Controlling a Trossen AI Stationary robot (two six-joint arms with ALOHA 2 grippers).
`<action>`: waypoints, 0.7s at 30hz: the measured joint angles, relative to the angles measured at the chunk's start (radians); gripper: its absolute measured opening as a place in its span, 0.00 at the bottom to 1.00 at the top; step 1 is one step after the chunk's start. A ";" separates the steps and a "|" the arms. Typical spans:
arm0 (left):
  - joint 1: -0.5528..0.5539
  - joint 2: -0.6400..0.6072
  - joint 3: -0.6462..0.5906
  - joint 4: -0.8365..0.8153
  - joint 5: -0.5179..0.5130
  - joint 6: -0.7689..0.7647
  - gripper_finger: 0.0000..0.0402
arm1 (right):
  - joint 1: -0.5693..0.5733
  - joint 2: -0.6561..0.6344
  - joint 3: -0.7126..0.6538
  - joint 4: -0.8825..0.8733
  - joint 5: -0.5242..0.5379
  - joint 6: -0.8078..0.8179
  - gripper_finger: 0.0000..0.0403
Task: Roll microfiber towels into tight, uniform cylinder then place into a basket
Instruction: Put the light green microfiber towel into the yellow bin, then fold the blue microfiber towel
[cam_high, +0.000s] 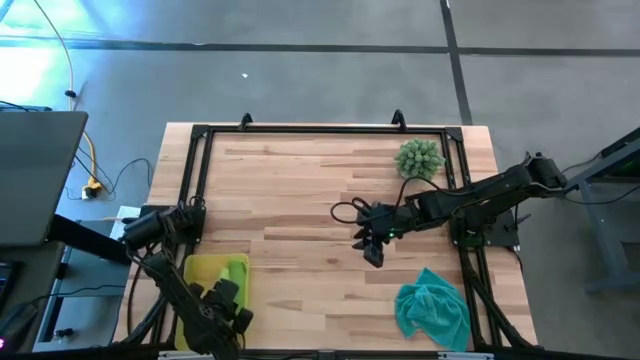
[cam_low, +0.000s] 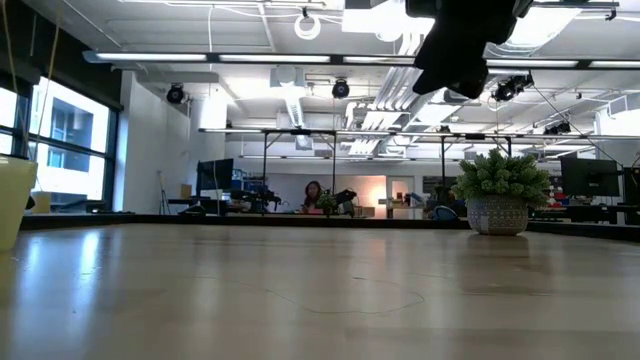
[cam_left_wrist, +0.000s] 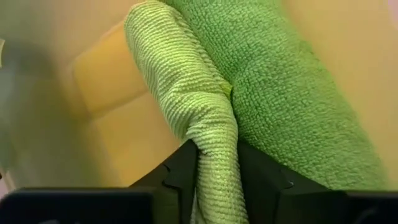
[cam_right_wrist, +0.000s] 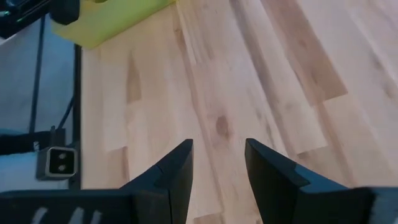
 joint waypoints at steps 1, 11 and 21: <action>0.007 -0.001 0.000 0.001 0.015 0.000 0.26 | 0.000 0.000 0.000 0.000 -0.014 0.000 0.35; 0.084 -0.017 0.010 -0.021 0.166 0.274 0.36 | -0.003 -0.001 0.000 0.004 -0.072 -0.038 0.35; 0.105 -0.020 0.124 -0.125 0.095 0.405 0.34 | -0.002 -0.001 0.000 0.004 -0.072 -0.098 0.35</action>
